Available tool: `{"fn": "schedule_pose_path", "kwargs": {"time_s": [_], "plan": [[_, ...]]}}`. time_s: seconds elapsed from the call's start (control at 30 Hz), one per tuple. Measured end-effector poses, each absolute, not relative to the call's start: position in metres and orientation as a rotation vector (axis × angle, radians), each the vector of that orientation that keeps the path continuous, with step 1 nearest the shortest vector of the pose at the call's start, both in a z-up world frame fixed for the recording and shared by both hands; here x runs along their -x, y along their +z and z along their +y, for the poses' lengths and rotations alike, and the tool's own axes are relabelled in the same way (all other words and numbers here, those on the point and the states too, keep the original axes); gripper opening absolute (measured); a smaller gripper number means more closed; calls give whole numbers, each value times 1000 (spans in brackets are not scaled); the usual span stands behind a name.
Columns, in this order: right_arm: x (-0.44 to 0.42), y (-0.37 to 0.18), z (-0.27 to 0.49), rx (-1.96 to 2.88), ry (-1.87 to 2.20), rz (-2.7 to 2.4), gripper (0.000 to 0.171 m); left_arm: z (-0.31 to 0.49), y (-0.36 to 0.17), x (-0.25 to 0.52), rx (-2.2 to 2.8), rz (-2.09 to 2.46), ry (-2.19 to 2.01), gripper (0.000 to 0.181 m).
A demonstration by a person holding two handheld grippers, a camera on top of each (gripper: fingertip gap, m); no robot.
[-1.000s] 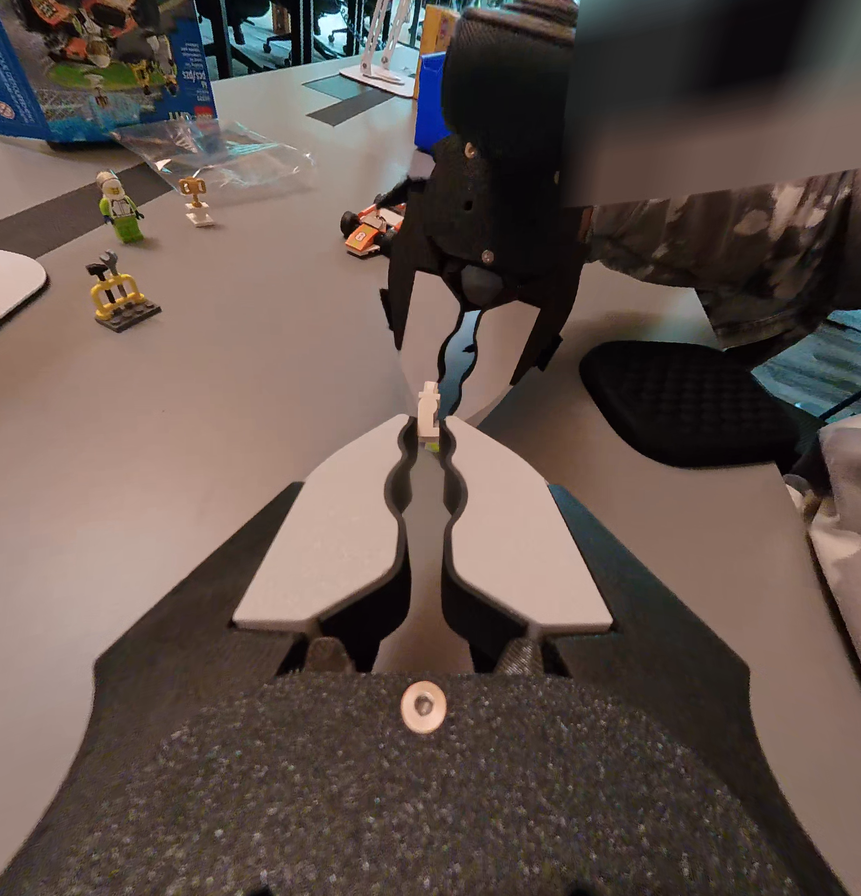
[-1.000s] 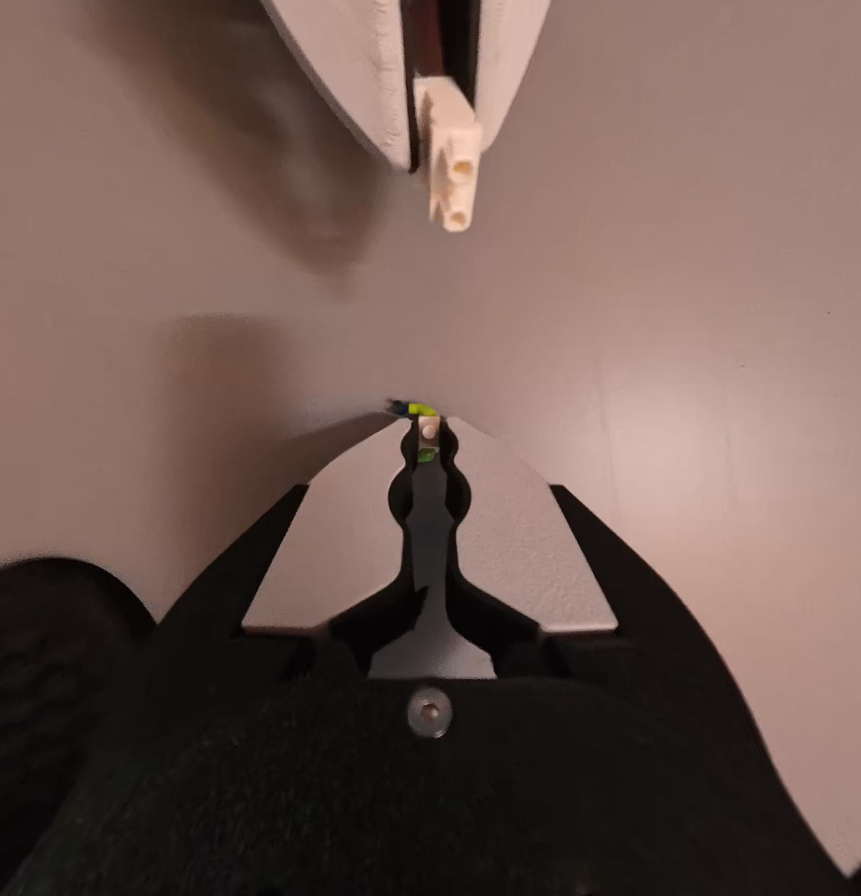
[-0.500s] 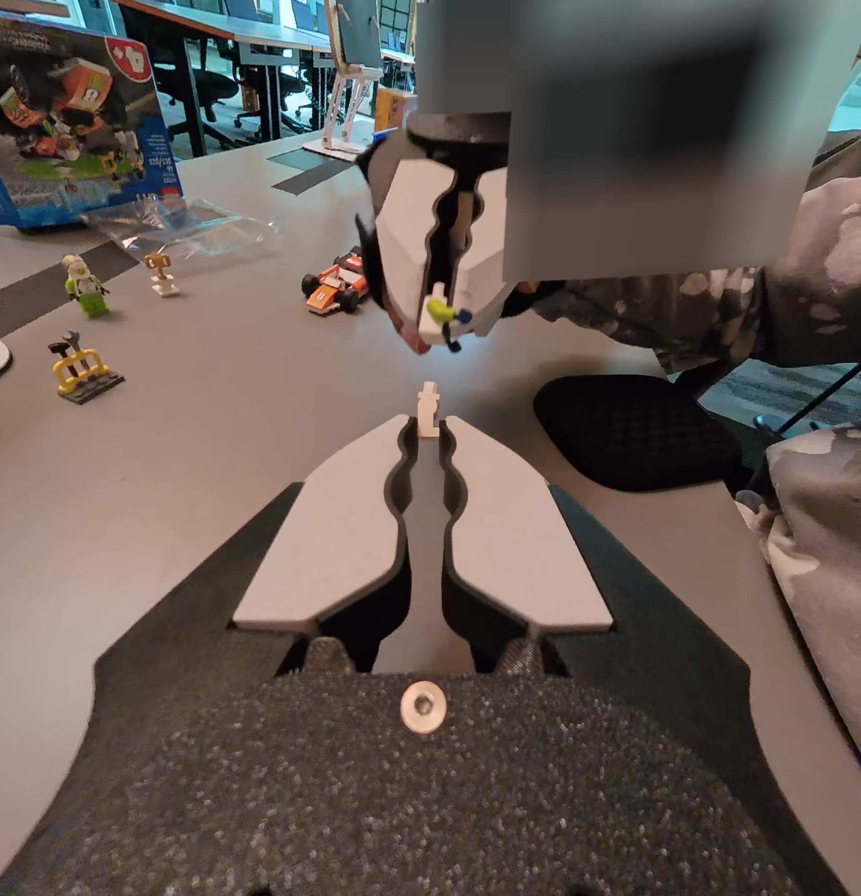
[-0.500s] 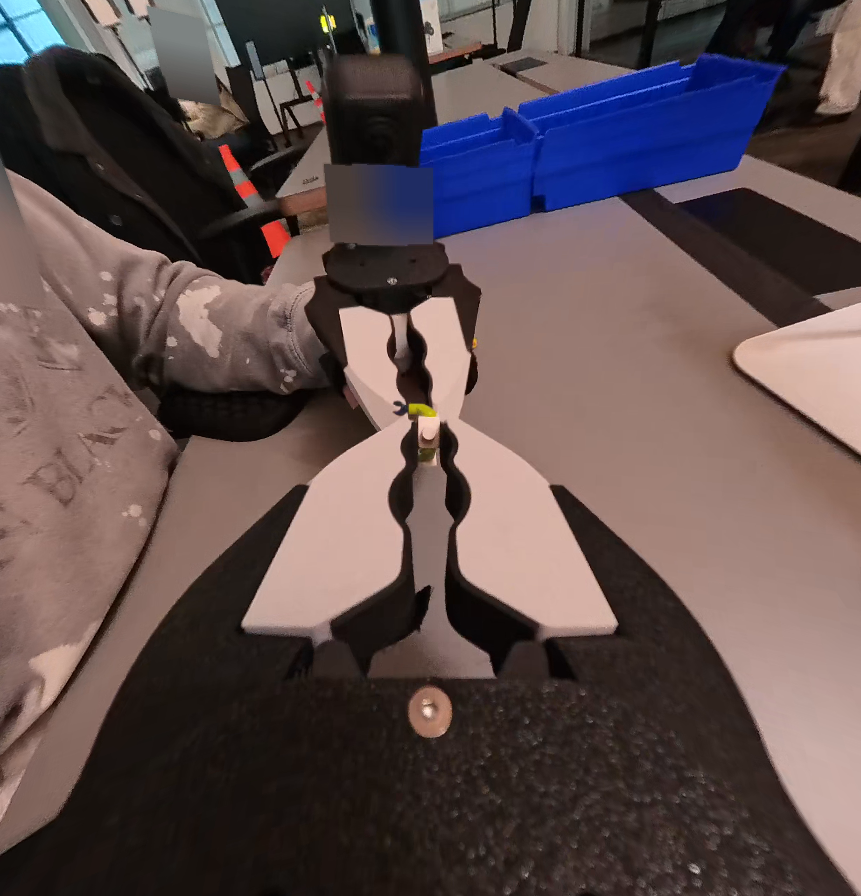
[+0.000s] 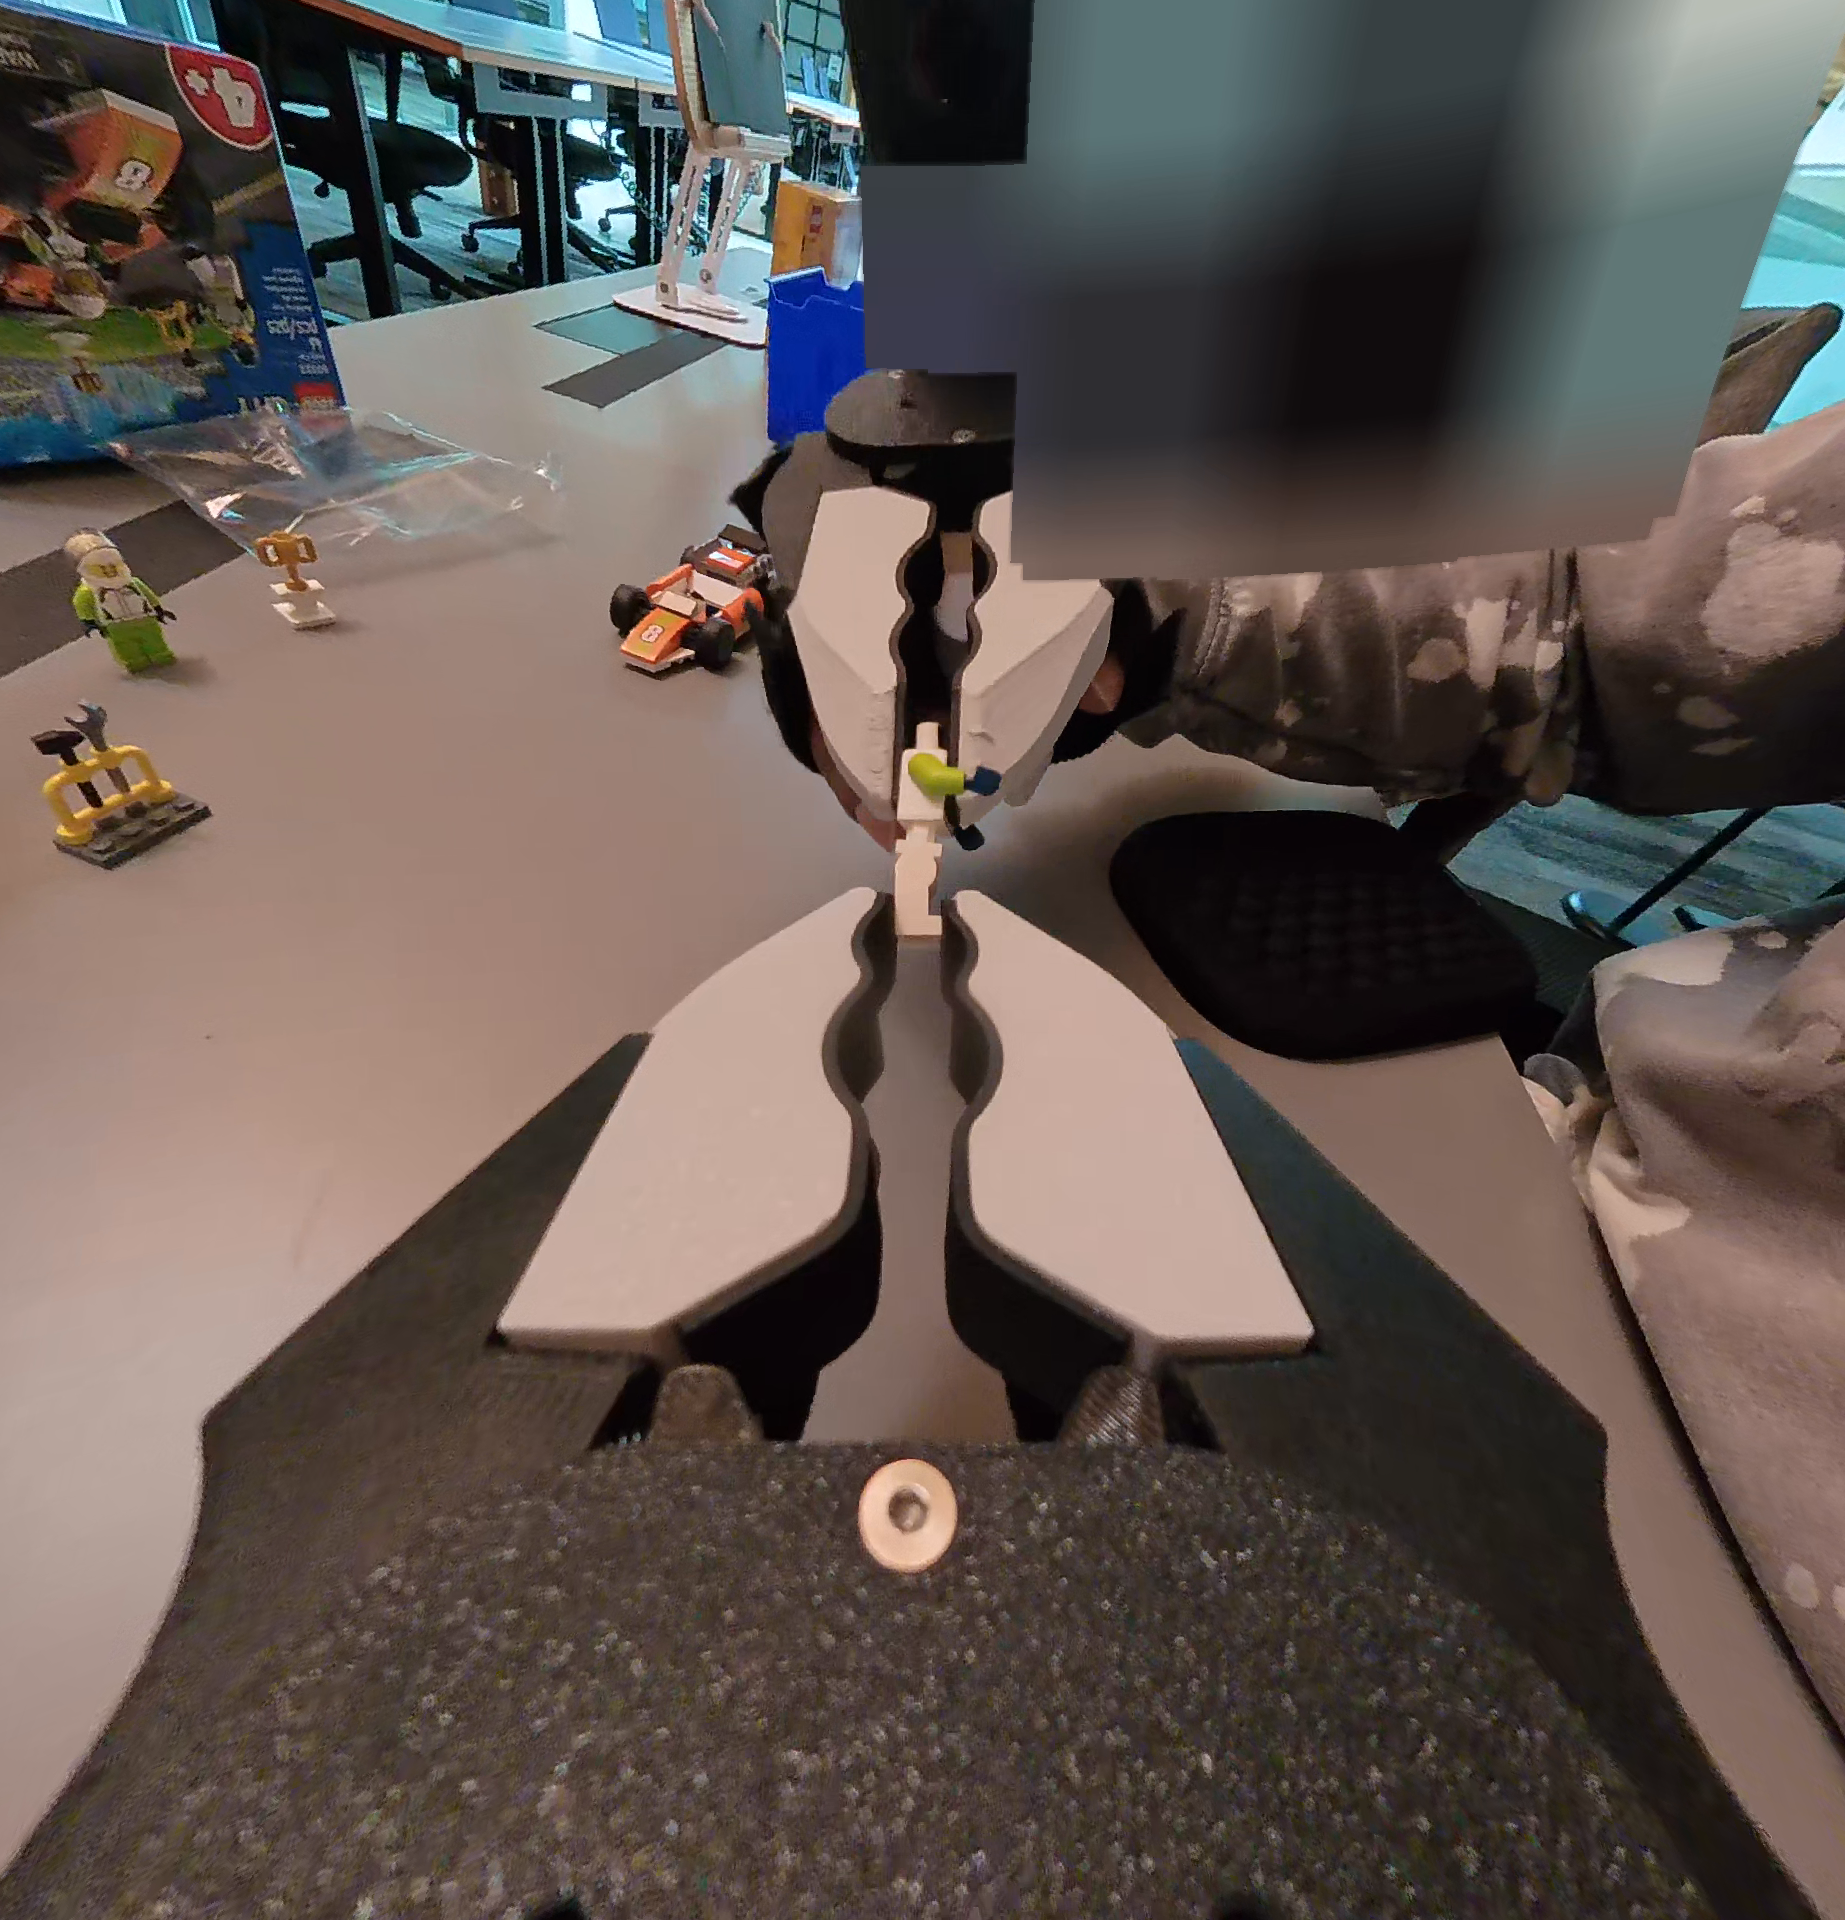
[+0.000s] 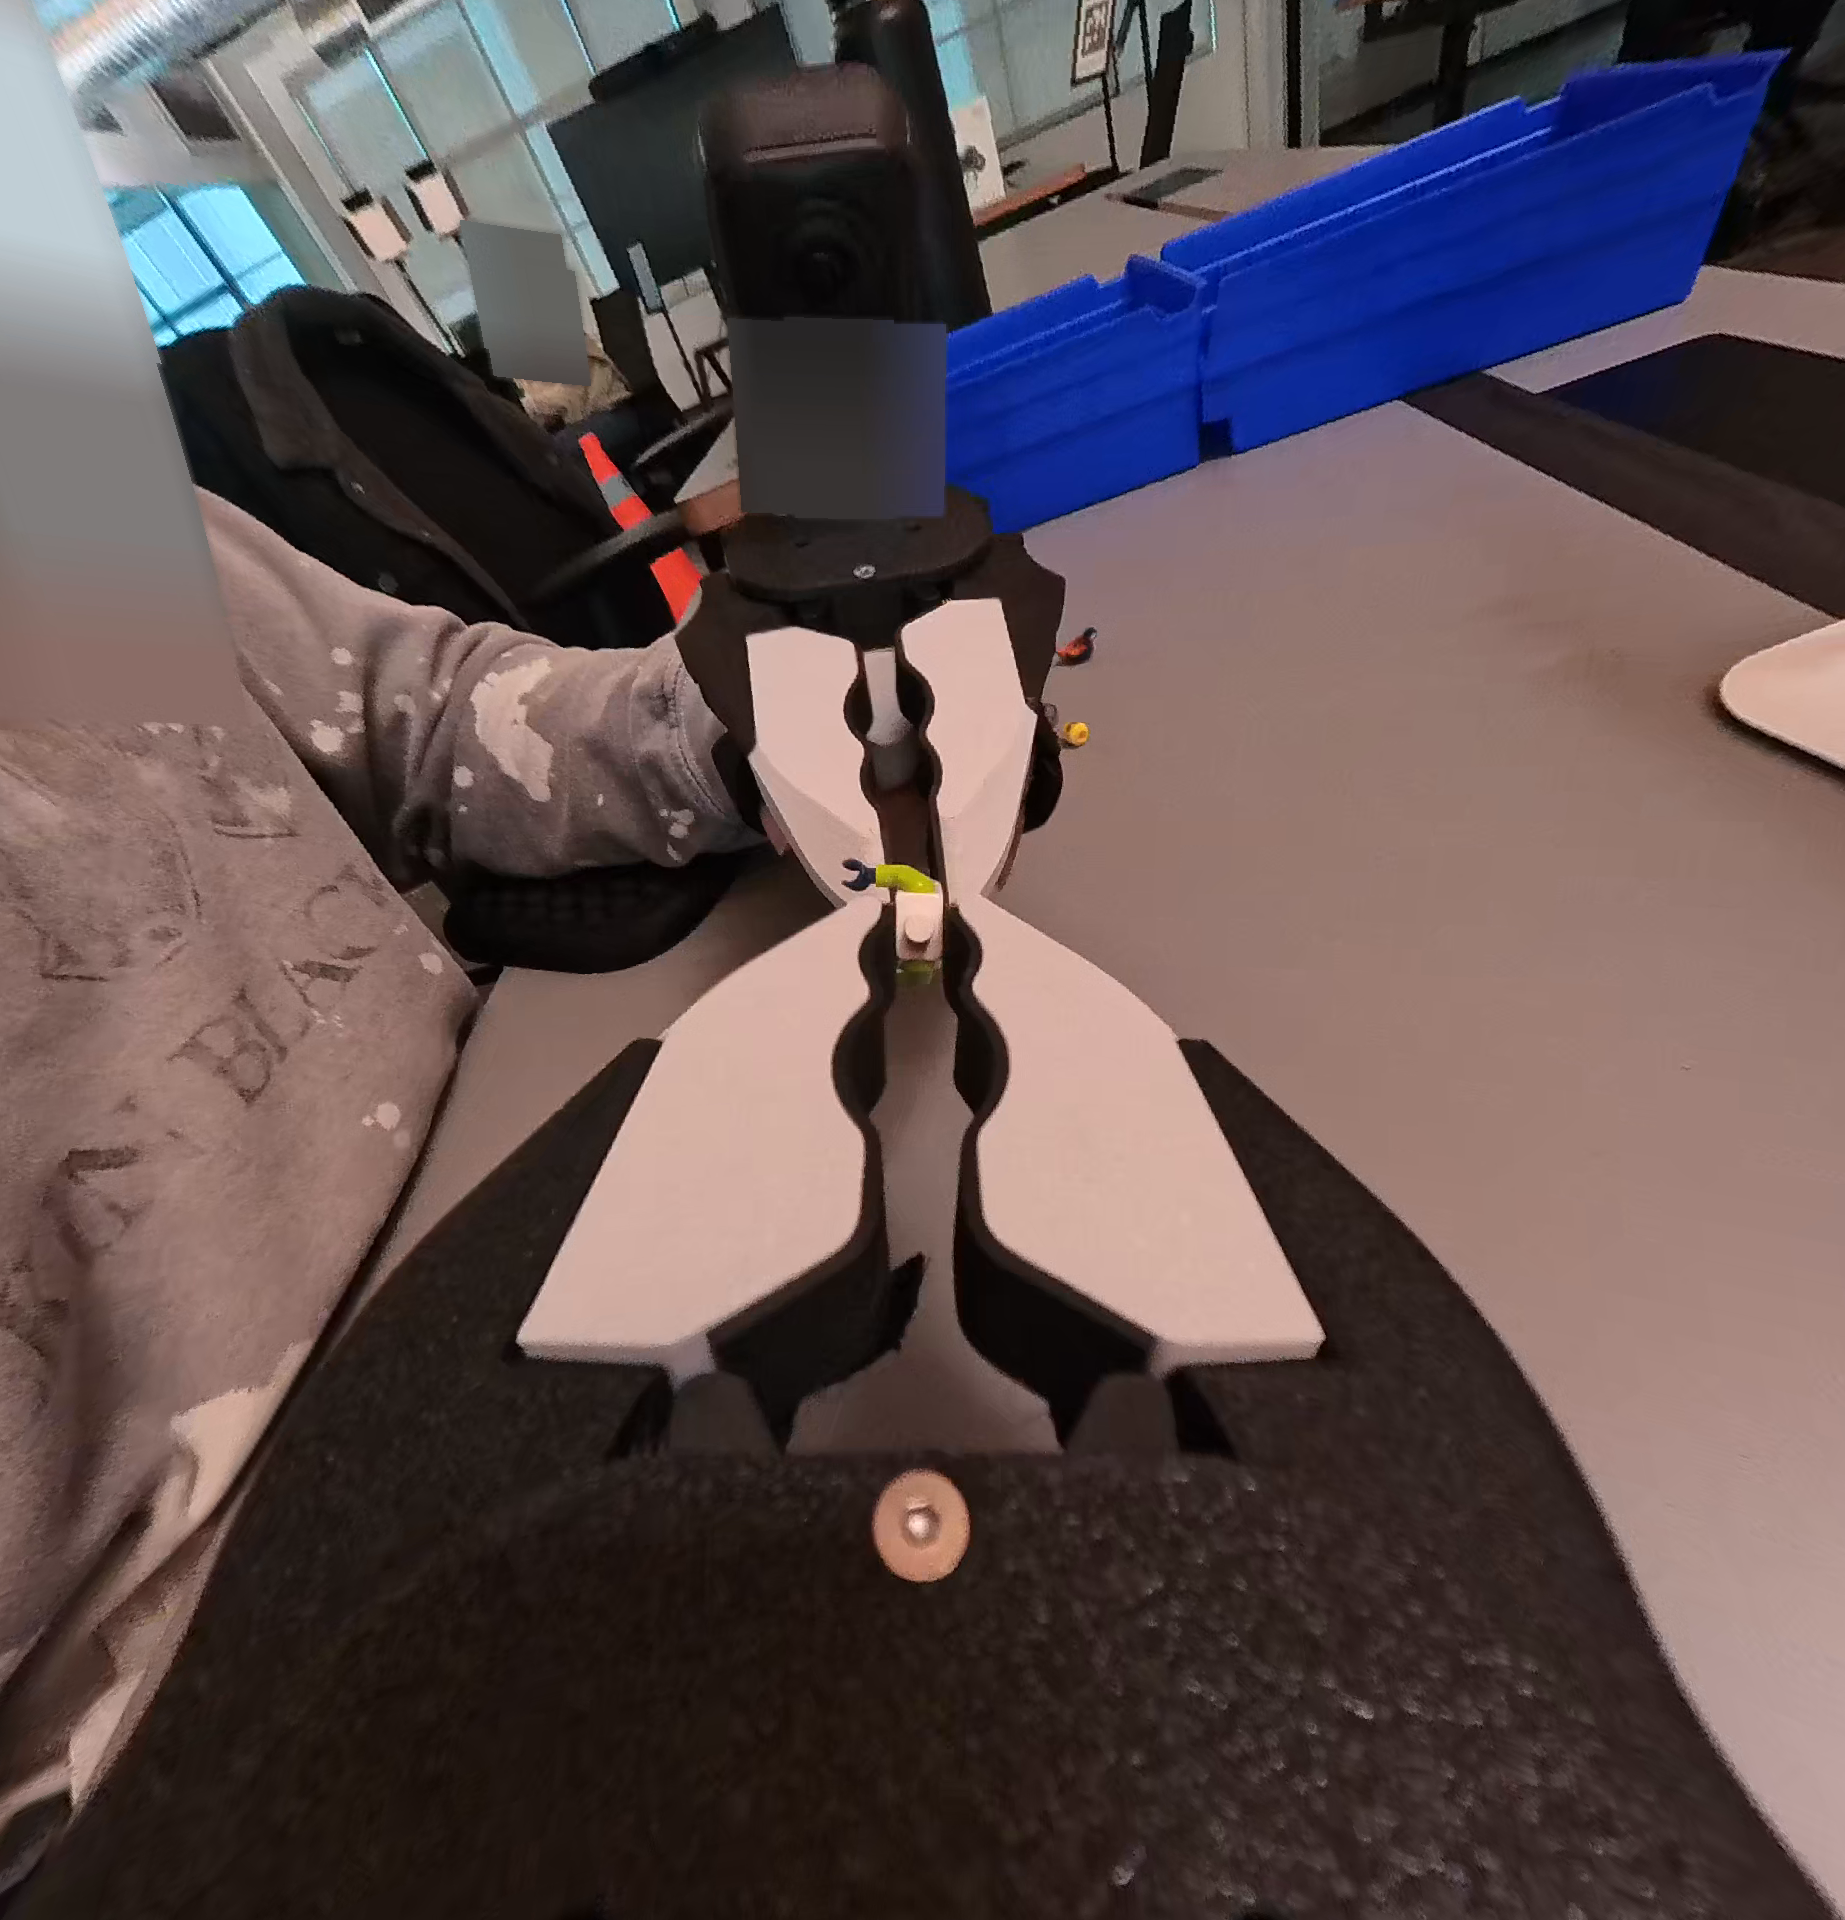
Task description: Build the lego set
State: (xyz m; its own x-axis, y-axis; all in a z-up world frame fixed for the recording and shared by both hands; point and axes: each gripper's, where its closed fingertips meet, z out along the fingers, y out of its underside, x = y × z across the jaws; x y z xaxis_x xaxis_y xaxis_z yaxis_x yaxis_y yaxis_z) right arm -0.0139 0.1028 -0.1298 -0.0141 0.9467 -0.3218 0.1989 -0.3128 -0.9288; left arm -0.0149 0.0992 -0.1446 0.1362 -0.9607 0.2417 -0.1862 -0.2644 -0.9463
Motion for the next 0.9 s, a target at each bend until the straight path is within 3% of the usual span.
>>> {"fn": "schedule_pose_path", "kwargs": {"time_s": [0.3,0.9], "plan": [[15,-135,100,1549,1332,-1199,8,98,-135,15,1594,1082,-1277,8],[14,-156,82,1575,1169,-1413,8,82,-154,13,1607,1353,-1036,9]]}}
